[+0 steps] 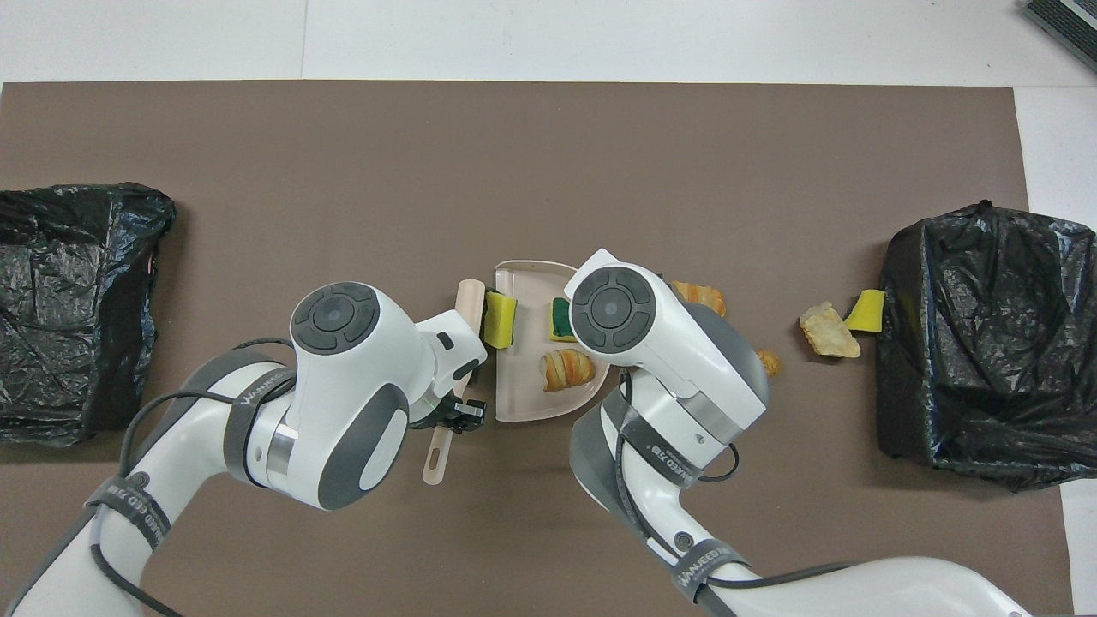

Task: Sweep and dump trash in bin
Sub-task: 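Sweep more debris into the dustpan with the brush in the left gripper, then carry the dustpan with the right gripper over the nearby black bag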

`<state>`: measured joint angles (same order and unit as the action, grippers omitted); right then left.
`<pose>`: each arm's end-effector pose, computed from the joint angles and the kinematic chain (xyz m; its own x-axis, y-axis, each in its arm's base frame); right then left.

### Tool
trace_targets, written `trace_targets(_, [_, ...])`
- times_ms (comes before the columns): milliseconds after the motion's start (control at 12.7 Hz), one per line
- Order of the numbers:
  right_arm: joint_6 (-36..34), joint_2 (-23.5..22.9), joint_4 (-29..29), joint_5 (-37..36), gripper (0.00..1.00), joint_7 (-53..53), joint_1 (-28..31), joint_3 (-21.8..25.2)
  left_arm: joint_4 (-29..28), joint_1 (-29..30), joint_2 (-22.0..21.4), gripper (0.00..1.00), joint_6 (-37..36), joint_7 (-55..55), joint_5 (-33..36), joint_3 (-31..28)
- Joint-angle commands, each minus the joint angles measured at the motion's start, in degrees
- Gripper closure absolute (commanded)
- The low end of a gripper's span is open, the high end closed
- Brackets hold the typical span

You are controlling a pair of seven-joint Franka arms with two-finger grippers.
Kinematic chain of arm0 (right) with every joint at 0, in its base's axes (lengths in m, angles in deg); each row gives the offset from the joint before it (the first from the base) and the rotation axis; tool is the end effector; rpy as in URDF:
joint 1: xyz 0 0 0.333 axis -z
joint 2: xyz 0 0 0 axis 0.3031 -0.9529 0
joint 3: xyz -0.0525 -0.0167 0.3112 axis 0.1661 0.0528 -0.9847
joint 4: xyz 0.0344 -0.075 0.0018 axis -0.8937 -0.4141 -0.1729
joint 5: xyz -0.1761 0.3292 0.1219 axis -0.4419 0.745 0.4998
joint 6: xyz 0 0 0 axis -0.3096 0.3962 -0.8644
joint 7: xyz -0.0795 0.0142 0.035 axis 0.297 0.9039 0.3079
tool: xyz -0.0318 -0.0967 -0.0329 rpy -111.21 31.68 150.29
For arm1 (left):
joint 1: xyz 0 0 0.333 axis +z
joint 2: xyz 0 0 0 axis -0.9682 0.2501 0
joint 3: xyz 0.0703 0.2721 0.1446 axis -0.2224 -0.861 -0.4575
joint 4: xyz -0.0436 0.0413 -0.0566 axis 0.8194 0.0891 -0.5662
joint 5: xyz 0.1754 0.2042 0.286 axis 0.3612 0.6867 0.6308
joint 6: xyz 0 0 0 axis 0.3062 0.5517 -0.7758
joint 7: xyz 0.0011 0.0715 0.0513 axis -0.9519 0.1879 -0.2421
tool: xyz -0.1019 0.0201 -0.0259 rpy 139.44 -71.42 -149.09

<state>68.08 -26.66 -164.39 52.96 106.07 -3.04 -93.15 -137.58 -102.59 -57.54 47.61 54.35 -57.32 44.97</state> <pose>0.5378 0.2887 0.3599 0.0251 0.9510 -0.3082 0.9984 -0.0081 0.0561 0.4449 -0.3004 0.3581 0.9401 -0.2486 -0.2334 -0.2110 -0.9618 0.1745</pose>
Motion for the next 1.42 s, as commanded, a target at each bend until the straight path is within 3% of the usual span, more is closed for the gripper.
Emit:
trace_targets(0, [0.89,0.28,-0.57,-1.10,1.00,-1.38,0.29,-0.47,-1.08,-1.57,-2.33,1.00,-0.74,-0.62,-1.35,-0.67])
trace_targets(158, [4.31,0.02,-1.79,-0.48,1.00,-2.86,0.29,-0.47,-0.64,-1.84,-2.68,1.00,-0.91,-0.19,-1.35,-0.67])
trace_targets(473, [4.59,0.54,-1.01,-0.04,1.00,-0.34,1.78,-0.47,0.59,-1.14,-6.98,1.00,-5.65,-0.10,-1.44,-1.02])
trace_targets(710, [4.59,2.12,-0.48,7.24,1.00,5.55,4.59,-0.38,0.86,1.14,-12.26,1.00,-9.95,-0.19,-1.44,-1.46])
trace_targets(1341, [5.73,3.53,-0.22,14.01,1.00,10.56,8.28,-0.38,0.34,2.82,-14.98,1.00,-21.55,-5.43,-0.56,-1.55])
